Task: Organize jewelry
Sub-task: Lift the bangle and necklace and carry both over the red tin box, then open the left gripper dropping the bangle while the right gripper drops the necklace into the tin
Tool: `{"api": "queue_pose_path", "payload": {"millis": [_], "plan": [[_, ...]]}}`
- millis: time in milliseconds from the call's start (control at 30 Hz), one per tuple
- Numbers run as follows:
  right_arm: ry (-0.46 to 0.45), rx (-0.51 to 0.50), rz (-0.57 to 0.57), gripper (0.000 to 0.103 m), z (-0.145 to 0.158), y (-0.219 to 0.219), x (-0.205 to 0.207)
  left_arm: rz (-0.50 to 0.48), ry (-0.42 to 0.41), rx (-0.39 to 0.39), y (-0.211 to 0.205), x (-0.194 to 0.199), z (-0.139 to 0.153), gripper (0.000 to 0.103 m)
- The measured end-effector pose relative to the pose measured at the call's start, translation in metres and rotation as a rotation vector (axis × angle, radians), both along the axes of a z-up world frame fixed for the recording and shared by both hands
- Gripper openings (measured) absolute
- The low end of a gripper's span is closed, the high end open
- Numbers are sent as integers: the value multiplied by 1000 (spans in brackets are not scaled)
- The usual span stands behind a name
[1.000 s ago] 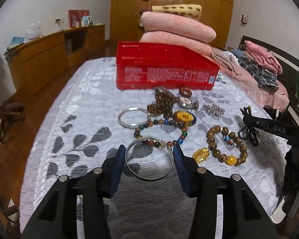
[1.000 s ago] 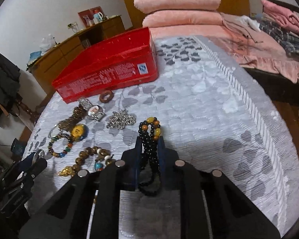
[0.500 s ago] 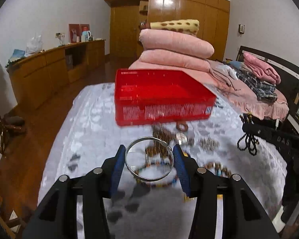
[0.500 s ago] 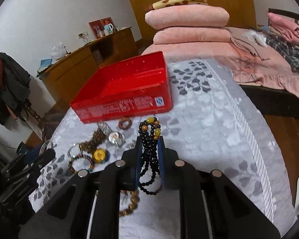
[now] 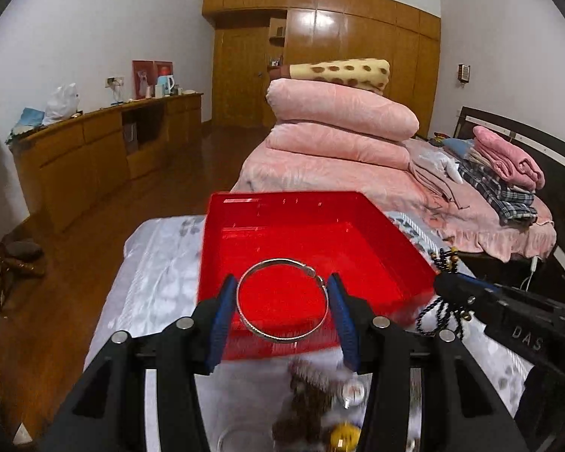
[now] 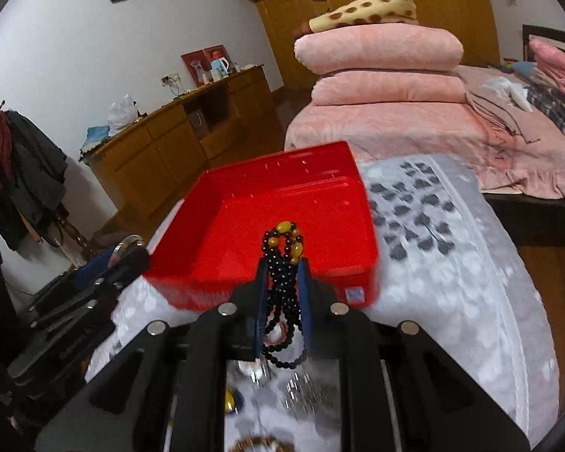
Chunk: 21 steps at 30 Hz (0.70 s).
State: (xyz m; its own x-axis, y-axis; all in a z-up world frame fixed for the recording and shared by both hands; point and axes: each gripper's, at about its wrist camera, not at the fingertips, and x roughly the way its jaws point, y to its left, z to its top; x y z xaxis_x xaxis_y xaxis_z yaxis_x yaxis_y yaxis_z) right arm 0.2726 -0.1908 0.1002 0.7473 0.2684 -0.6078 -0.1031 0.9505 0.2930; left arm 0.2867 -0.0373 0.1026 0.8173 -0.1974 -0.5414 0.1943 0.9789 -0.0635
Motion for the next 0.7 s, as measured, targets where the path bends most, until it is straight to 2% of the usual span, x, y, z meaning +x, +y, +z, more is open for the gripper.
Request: {"api": "queue_pose_path", "payload": {"millis": [200,400,467,533,700], "plan": [[6,38,-14,14,1,-4,40,-2,9,-24,-6,38,-5,48],[26,44,-26,15,-11,-5,63,-3,41,-19,-6,58,-18,49],[34,31,-26,21,-15,-4,67,1,61,-13,-7,63,-21,49],[27,22,-32,38,-16,-4,66,9,78,-12,-6,64,-23,58],[-7,16,-37,39,-9,-8,52,7,43,-12,0,47,-12,65]]}}
